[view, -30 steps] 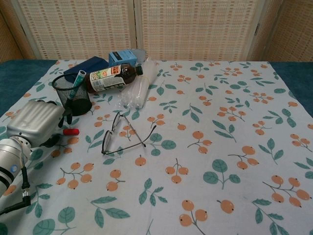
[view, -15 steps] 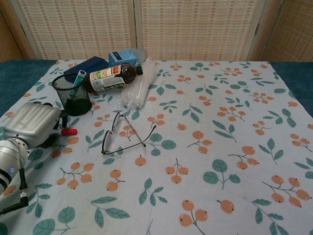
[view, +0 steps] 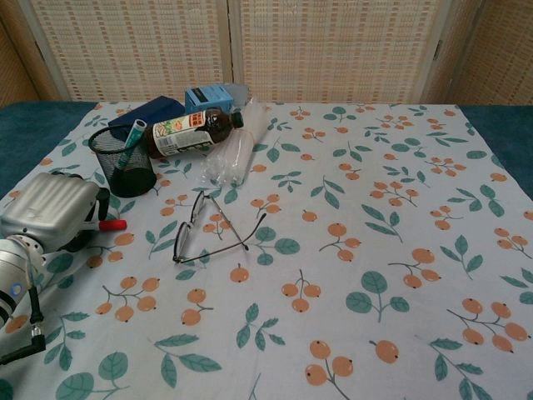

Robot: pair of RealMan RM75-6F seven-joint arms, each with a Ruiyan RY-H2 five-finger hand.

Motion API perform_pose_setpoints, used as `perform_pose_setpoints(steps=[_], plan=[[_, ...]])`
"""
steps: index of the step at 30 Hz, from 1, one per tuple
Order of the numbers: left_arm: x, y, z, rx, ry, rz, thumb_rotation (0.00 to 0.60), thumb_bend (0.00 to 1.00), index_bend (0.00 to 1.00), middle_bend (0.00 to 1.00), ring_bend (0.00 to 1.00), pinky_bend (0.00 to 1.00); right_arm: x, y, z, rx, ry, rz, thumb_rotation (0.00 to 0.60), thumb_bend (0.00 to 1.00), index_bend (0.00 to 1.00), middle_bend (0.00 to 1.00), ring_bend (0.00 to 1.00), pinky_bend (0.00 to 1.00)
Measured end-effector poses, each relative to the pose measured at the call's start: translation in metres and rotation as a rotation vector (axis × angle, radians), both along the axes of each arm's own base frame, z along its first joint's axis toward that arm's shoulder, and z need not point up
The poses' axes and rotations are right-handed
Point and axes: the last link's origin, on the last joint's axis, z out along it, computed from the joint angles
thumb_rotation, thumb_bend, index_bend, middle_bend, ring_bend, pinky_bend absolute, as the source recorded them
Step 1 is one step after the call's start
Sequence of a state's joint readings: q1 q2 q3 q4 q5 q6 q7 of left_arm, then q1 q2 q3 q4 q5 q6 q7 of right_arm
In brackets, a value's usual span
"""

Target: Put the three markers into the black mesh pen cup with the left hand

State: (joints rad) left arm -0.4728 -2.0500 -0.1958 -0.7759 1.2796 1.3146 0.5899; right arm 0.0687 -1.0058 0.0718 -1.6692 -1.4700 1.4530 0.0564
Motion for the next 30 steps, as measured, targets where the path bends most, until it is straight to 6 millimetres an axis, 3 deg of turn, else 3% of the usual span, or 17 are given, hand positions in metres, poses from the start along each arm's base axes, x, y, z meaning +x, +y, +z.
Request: perform_pose_setpoints(steps=[12, 18, 24, 30], plan=[[0.000, -0.001, 0.004, 0.016, 0.002, -0.021, 0.600, 0.30, 0.54, 0.59, 0.31, 0.30, -0.001, -0.001, 0.000, -0.011, 0.004, 0.003, 0.600, 0.00, 0.17, 0.06, 0.31, 0.31], [0.010, -0.002, 0.017, 0.038, 0.006, -0.081, 0.600, 0.30, 0.54, 0.59, 0.31, 0.30, 0.001, 0.000, 0.001, -0.012, -0.001, 0.008, 0.600, 0.00, 0.17, 0.06, 0.31, 0.31], [0.030, -0.003, 0.041, 0.032, -0.097, -0.138, 0.600, 0.30, 0.54, 0.61, 0.31, 0.32, 0.002, 0.002, 0.004, -0.023, -0.007, 0.019, 0.600, 0.00, 0.17, 0.06, 0.31, 0.31], [0.061, 0.004, 0.086, -0.097, -0.395, -0.133, 0.600, 0.30, 0.53, 0.59, 0.31, 0.32, 0.003, 0.003, 0.005, -0.024, -0.015, 0.029, 0.600, 0.00, 0.17, 0.06, 0.31, 0.31]])
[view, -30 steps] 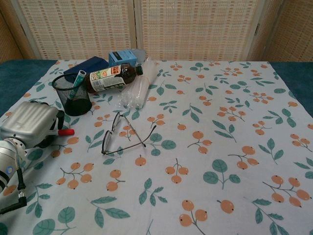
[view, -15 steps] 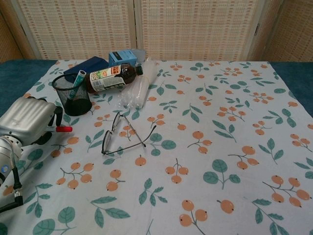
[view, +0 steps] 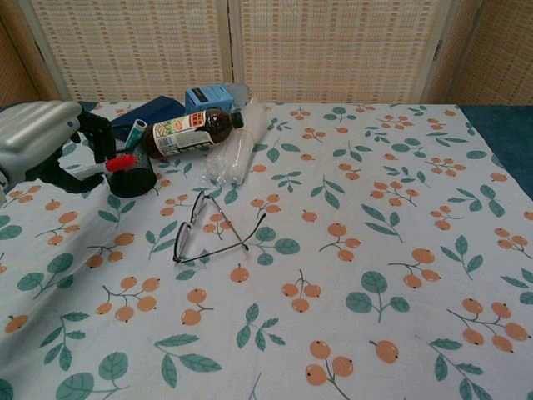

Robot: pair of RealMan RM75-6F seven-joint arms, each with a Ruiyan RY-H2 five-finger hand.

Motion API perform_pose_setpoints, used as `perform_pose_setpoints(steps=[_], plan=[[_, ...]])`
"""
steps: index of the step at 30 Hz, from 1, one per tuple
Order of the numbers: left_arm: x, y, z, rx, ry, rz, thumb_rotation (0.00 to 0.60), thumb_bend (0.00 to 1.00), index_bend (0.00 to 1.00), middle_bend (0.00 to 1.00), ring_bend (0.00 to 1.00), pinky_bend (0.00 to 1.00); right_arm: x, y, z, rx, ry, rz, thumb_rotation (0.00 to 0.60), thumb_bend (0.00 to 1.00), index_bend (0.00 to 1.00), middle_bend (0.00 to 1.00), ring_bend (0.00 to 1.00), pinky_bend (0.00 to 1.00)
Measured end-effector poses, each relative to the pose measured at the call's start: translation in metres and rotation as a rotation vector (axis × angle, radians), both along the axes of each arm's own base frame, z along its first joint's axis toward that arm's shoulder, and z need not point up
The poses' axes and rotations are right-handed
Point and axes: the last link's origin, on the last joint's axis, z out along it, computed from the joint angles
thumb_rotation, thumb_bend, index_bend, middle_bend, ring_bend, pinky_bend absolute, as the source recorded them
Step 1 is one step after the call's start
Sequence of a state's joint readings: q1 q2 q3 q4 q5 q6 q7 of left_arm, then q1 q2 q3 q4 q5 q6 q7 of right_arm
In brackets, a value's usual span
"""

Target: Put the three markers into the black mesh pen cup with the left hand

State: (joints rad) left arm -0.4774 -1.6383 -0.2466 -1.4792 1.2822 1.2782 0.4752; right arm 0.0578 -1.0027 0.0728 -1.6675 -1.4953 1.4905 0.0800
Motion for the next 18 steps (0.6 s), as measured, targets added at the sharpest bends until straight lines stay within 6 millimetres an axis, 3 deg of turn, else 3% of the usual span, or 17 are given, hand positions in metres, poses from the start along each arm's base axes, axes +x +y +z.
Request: perform_pose_setpoints(steps=[7, 10, 13, 18], plan=[[0.029, 0.038, 0.076, -0.248, -0.405, 0.071, 0.600, 0.30, 0.53, 0.59, 0.30, 0.31, 0.001, 0.002, 0.003, -0.010, 0.003, 0.003, 0.600, 0.00, 0.17, 0.06, 0.31, 0.31], [0.042, 0.061, 0.096, -0.289, -0.517, 0.089, 0.600, 0.30, 0.53, 0.59, 0.30, 0.30, 0.001, 0.002, 0.003, -0.010, 0.005, 0.001, 0.600, 0.00, 0.17, 0.06, 0.31, 0.31], [0.049, 0.077, 0.103, -0.292, -0.560, 0.090, 0.600, 0.30, 0.53, 0.59, 0.30, 0.30, 0.001, 0.002, 0.002, -0.009, 0.006, 0.001, 0.600, 0.00, 0.17, 0.06, 0.31, 0.31], [0.043, 0.097, 0.101, -0.278, -0.604, 0.113, 0.600, 0.30, 0.53, 0.59, 0.30, 0.29, 0.002, 0.002, 0.003, -0.015, 0.006, 0.000, 0.600, 0.00, 0.17, 0.06, 0.31, 0.31]])
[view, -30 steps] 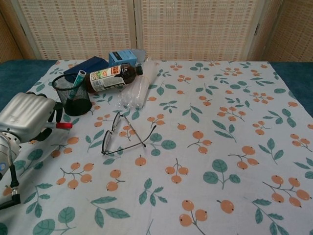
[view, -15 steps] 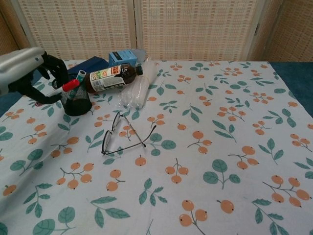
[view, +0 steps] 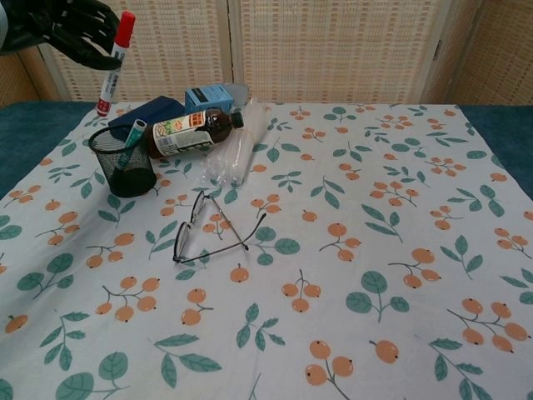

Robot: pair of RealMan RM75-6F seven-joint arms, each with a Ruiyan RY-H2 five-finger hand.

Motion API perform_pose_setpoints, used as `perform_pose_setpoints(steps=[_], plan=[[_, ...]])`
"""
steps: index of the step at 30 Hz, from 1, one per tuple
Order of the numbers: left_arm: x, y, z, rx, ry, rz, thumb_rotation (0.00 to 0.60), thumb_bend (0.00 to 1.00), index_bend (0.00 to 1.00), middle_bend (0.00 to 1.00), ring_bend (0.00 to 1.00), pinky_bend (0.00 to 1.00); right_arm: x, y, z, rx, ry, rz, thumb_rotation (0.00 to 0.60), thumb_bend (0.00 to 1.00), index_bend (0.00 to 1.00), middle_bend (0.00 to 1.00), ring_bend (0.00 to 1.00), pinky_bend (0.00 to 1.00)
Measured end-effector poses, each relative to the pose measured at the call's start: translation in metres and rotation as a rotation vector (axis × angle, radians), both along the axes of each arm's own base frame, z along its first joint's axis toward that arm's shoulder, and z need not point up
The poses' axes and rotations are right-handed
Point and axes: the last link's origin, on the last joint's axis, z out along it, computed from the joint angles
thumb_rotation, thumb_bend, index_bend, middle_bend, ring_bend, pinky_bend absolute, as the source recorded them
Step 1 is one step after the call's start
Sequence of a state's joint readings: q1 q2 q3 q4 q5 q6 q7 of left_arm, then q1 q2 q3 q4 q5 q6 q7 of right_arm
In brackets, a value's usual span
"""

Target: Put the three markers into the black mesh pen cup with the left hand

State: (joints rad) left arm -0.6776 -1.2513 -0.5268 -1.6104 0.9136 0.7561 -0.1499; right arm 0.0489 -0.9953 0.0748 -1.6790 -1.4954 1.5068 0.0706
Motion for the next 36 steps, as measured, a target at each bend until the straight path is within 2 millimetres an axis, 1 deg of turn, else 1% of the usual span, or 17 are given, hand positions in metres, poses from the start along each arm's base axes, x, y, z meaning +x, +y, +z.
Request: perform_pose_setpoints(steps=[4, 10, 20, 24, 29, 36], plan=[[-0.012, 0.011, -0.006, -0.004, -0.028, 0.037, 0.600, 0.30, 0.53, 0.59, 0.29, 0.28, -0.001, 0.000, 0.000, 0.000, -0.001, -0.004, 0.600, 0.00, 0.17, 0.06, 0.31, 0.31], [-0.028, 0.017, -0.020, -0.034, -0.045, 0.068, 0.600, 0.30, 0.53, 0.59, 0.28, 0.28, -0.001, -0.001, -0.001, 0.005, -0.001, -0.007, 0.600, 0.00, 0.17, 0.06, 0.31, 0.31], [-0.031, 0.029, -0.042, -0.060, -0.064, 0.070, 0.600, 0.30, 0.53, 0.58, 0.27, 0.27, 0.000, 0.000, 0.000, -0.002, 0.005, -0.007, 0.600, 0.00, 0.17, 0.06, 0.31, 0.31], [-0.033, 0.034, -0.045, -0.061, -0.060, 0.072, 0.600, 0.30, 0.53, 0.58, 0.27, 0.27, -0.001, 0.000, -0.001, -0.001, 0.009, -0.012, 0.600, 0.00, 0.17, 0.06, 0.31, 0.31], [-0.046, 0.045, -0.044, -0.045, -0.036, 0.093, 0.600, 0.30, 0.53, 0.58, 0.27, 0.27, -0.002, -0.002, -0.003, 0.005, 0.018, -0.026, 0.600, 0.00, 0.17, 0.06, 0.31, 0.31], [-0.059, 0.052, -0.045, -0.055, -0.014, 0.105, 0.600, 0.30, 0.53, 0.55, 0.25, 0.26, -0.003, -0.004, -0.005, 0.011, 0.024, -0.034, 0.600, 0.00, 0.17, 0.06, 0.31, 0.31]])
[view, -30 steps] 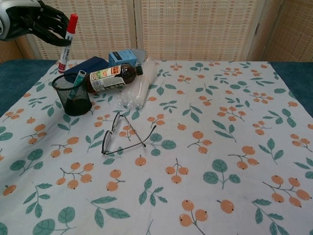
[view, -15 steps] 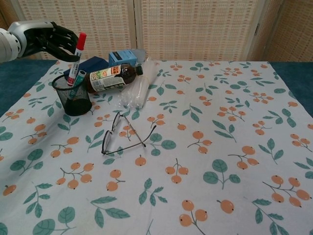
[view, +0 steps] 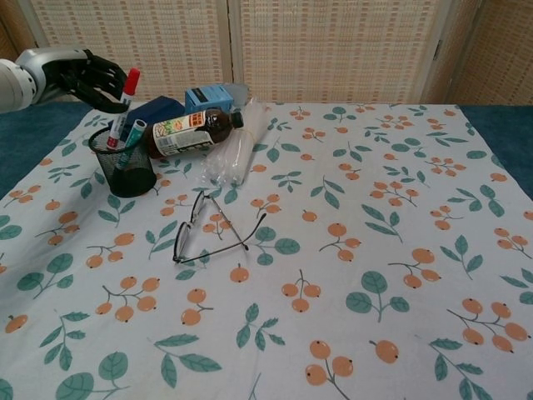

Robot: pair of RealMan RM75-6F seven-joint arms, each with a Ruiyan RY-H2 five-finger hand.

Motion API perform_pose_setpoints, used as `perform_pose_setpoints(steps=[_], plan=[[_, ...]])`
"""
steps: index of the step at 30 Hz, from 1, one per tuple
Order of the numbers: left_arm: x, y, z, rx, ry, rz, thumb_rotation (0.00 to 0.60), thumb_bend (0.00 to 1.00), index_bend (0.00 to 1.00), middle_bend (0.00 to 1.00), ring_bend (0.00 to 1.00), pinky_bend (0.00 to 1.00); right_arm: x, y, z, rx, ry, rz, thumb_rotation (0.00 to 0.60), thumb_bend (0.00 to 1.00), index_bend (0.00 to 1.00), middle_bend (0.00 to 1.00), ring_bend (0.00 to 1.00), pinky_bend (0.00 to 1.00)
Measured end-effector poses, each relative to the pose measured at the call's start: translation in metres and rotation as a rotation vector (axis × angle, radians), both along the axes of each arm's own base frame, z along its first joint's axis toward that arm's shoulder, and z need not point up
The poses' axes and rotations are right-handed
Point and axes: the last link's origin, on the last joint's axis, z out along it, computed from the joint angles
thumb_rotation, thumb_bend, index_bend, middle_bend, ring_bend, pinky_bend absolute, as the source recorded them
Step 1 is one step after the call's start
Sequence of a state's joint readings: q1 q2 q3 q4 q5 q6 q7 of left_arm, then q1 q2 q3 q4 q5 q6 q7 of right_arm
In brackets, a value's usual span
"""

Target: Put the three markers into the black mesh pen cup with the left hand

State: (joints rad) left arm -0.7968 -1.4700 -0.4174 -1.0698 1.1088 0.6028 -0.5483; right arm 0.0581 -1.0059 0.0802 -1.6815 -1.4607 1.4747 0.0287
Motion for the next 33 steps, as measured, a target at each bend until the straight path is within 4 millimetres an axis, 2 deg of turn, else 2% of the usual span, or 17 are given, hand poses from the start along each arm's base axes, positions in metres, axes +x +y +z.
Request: perform_pose_setpoints(steps=[4, 8, 10, 16, 20, 24, 27, 30, 33], plan=[[-0.001, -0.001, -0.001, -0.017, 0.010, -0.016, 0.600, 0.30, 0.52, 0.47, 0.21, 0.24, 0.000, -0.001, -0.001, 0.005, 0.001, -0.001, 0.600, 0.00, 0.17, 0.06, 0.31, 0.31], [0.000, -0.003, -0.001, -0.036, 0.033, -0.045, 0.600, 0.30, 0.46, 0.34, 0.14, 0.21, 0.000, -0.001, -0.001, 0.005, 0.000, -0.001, 0.600, 0.00, 0.17, 0.06, 0.31, 0.31], [0.002, -0.004, -0.001, -0.044, 0.051, -0.063, 0.600, 0.30, 0.44, 0.32, 0.12, 0.20, 0.001, 0.000, -0.001, 0.002, 0.000, 0.001, 0.600, 0.00, 0.17, 0.06, 0.31, 0.31], [0.009, -0.010, 0.002, -0.006, 0.114, -0.142, 0.600, 0.30, 0.44, 0.35, 0.15, 0.24, 0.002, 0.001, 0.000, 0.000, -0.003, 0.007, 0.600, 0.00, 0.17, 0.06, 0.31, 0.31], [0.017, -0.025, 0.006, 0.070, 0.192, -0.229, 0.600, 0.30, 0.39, 0.37, 0.17, 0.27, 0.003, 0.001, -0.001, 0.006, -0.006, 0.014, 0.600, 0.00, 0.17, 0.06, 0.31, 0.31], [0.021, -0.054, 0.011, 0.175, 0.354, -0.331, 0.600, 0.30, 0.37, 0.35, 0.18, 0.28, 0.005, 0.001, -0.002, 0.012, -0.010, 0.023, 0.600, 0.00, 0.17, 0.06, 0.31, 0.31], [0.014, -0.083, 0.019, 0.288, 0.537, -0.390, 0.600, 0.30, 0.36, 0.33, 0.19, 0.28, 0.008, 0.002, -0.003, 0.018, -0.013, 0.040, 0.600, 0.00, 0.17, 0.06, 0.31, 0.31], [-0.004, -0.120, 0.031, 0.417, 0.734, -0.404, 0.600, 0.30, 0.34, 0.30, 0.19, 0.27, 0.013, 0.004, -0.004, 0.025, -0.015, 0.062, 0.600, 0.00, 0.17, 0.06, 0.31, 0.31], [-0.035, -0.166, 0.044, 0.487, 0.891, -0.352, 0.600, 0.30, 0.30, 0.23, 0.14, 0.21, 0.018, 0.006, -0.005, 0.030, -0.018, 0.080, 0.600, 0.00, 0.17, 0.06, 0.31, 0.31]])
